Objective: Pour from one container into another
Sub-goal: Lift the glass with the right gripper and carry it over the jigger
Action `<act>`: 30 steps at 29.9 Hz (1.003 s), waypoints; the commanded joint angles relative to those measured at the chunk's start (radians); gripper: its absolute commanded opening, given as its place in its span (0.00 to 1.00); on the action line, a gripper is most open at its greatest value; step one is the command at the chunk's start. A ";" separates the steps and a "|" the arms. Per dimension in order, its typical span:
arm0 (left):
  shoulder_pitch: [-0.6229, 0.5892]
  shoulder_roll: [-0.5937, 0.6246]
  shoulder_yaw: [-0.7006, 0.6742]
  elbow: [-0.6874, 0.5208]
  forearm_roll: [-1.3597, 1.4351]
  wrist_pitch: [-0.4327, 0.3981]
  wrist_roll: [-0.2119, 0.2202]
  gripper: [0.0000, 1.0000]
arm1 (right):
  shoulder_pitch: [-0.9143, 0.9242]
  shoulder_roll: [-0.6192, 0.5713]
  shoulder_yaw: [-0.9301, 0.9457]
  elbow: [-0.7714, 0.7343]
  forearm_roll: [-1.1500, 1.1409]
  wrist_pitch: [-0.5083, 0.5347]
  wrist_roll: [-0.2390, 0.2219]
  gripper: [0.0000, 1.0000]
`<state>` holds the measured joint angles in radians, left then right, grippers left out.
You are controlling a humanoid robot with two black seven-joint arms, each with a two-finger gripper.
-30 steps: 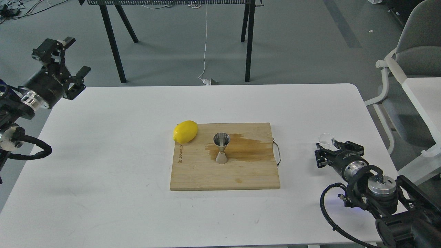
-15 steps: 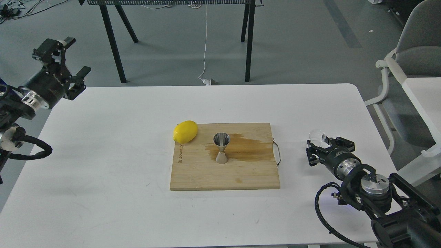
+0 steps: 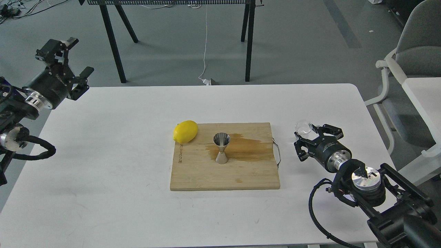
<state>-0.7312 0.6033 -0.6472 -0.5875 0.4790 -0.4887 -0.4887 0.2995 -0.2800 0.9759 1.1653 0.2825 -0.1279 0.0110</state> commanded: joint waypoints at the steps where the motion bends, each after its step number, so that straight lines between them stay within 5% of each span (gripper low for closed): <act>1: 0.001 -0.002 0.000 0.000 -0.011 0.000 0.000 1.00 | 0.032 0.002 -0.037 0.010 -0.022 -0.007 0.000 0.47; 30: 0.004 -0.019 0.000 0.000 -0.033 0.000 0.000 1.00 | 0.319 0.018 -0.355 0.085 -0.095 -0.061 0.000 0.46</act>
<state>-0.7271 0.5838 -0.6480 -0.5875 0.4473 -0.4888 -0.4887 0.5780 -0.2644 0.6516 1.2538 0.1871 -0.1874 0.0107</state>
